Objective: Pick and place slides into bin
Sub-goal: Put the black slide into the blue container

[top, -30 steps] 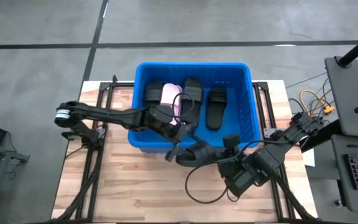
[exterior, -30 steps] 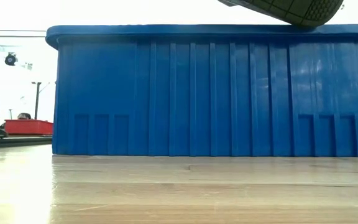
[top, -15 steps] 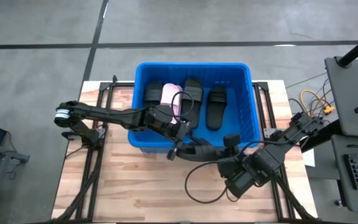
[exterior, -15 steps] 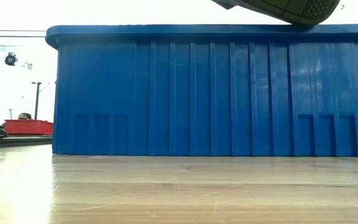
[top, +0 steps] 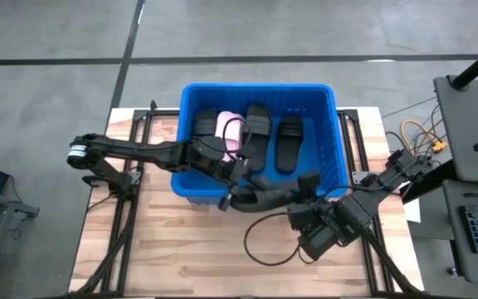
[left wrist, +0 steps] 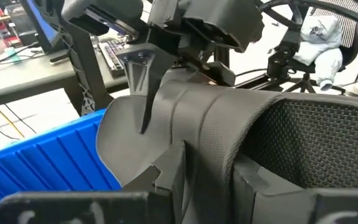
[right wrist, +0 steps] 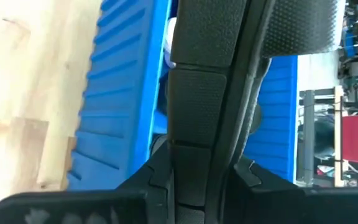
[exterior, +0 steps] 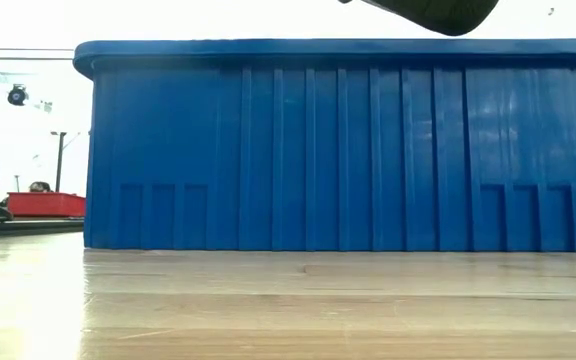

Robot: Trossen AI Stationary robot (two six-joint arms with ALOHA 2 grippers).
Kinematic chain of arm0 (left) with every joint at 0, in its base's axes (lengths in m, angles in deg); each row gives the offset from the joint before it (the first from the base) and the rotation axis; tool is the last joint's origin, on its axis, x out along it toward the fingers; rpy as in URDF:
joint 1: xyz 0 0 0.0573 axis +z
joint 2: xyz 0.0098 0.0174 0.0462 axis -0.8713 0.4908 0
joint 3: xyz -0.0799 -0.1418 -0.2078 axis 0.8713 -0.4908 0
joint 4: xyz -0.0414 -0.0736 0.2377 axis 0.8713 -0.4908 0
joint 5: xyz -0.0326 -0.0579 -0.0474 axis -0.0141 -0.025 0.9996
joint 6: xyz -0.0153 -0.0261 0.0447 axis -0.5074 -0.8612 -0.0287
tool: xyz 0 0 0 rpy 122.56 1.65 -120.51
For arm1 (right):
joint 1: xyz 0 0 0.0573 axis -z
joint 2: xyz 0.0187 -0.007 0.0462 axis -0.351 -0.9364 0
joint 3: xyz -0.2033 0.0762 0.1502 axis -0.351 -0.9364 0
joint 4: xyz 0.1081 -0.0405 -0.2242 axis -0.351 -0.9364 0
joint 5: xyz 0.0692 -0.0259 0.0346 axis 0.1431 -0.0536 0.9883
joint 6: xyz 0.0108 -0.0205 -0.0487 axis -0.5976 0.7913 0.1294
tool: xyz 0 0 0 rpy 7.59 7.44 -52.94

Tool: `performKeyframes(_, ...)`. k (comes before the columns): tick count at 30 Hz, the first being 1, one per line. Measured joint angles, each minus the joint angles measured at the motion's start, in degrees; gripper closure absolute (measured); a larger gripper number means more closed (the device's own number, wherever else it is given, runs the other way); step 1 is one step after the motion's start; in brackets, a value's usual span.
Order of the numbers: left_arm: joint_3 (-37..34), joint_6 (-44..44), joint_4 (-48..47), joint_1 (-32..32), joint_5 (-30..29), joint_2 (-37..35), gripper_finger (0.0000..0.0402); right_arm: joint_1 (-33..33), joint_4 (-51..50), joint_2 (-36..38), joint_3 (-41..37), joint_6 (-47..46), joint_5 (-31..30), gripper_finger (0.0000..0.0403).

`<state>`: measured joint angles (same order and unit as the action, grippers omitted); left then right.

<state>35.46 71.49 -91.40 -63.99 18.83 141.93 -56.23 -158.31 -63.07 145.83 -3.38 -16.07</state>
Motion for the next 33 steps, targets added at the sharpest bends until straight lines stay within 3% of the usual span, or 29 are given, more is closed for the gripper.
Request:
performKeyframes(7, 0.87, -0.01, -0.35, 0.00, -2.31, -0.60, 0.0393, 0.31, 0.39, 0.03, 0.03, 1.03, -4.45, 0.0338)
performKeyframes(11, 1.79, 1.24, -0.32, -0.07, -6.55, -1.67, 0.0398, 1.48, 0.12, 0.21, 0.04, -1.59, -3.86, 0.0337)
performKeyframes(18, 1.62, 3.13, -3.52, -0.10, -21.34, -5.96, 0.0400, 2.69, 1.72, 0.83, 0.80, -13.23, -5.68, 0.0217)
performKeyframes(22, 1.54, 4.08, -7.08, 0.16, -30.95, -8.34, 0.0401, 2.29, 1.29, 1.33, 1.50, -17.43, -5.42, 0.0173)
performKeyframes(25, 1.66, 6.06, -10.32, 0.05, -37.76, -9.73, 0.0401, 2.38, 1.30, 1.81, 2.97, -17.96, -5.39, 0.0159)
performKeyframes(33, 1.55, 7.57, -10.74, -1.32, -44.06, -9.94, 0.0401, 3.79, 2.68, 1.86, 8.61, -18.83, -6.70, 0.0167)
